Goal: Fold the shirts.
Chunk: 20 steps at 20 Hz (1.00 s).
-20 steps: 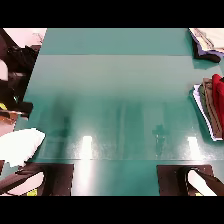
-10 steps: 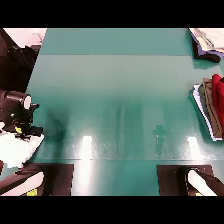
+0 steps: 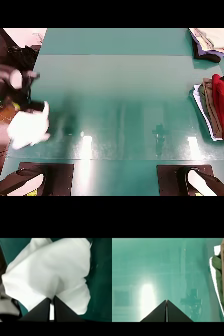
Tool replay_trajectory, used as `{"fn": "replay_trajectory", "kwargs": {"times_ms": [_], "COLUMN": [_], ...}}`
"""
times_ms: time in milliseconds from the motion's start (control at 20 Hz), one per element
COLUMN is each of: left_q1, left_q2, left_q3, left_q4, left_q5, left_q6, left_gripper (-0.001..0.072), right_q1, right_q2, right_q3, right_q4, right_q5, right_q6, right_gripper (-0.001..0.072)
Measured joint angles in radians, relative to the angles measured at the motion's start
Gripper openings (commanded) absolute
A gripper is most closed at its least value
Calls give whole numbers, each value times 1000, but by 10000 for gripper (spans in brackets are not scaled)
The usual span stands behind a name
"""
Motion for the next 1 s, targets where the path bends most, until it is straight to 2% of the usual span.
{"fn": "replay_trajectory", "kwargs": {"times_ms": [200,400,700,750,800,1000], "left_q1": [-154,-304,-384,-388,-391,-389], "left_q2": [11,-14,-212,-254,-297,-392], "left_q3": [344,512,566,568,570,575], "left_q4": [-247,-505,-591,-583,-568,-439], "left_q5": [126,266,328,348,372,389], "left_q6": [117,227,339,348,349,275], "left_gripper": [23,23,28,256,414,417], "right_q1": [0,0,0,0,0,0], "right_q2": [0,0,0,0,0,0], "right_q3": [0,0,0,0,0,0], "right_q4": [1,2,2,2,2,2], "right_q5": [-25,-45,-57,-58,-59,-60], "right_q6": [0,0,1,1,1,1], "right_gripper": [18,18,18,18,18,18]}}
